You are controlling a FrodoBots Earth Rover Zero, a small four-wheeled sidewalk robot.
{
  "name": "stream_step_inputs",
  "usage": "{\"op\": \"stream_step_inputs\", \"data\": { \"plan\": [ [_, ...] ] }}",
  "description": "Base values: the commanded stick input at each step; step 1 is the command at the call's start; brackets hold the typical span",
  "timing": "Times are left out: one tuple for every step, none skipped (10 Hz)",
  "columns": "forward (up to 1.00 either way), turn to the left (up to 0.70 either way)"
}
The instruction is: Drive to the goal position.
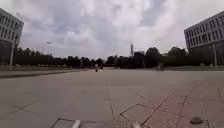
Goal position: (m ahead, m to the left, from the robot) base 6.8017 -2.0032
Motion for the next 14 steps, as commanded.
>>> {"op": "stream_step_inputs", "data": {
  "plan": [
    [0.85, 0.00],
    [0.85, 0.00],
    [0.85, 0.00],
    [0.85, 0.00],
    [0.85, 0.00],
    [0.85, 0.00],
    [0.85, 0.00],
    [0.85, 0.00],
    [0.85, 0.00],
    [0.85, 0.00],
    [0.85, 0.00],
    [0.85, 0.00],
    [0.85, 0.00],
    [0.85, 0.00]
  ]
}}
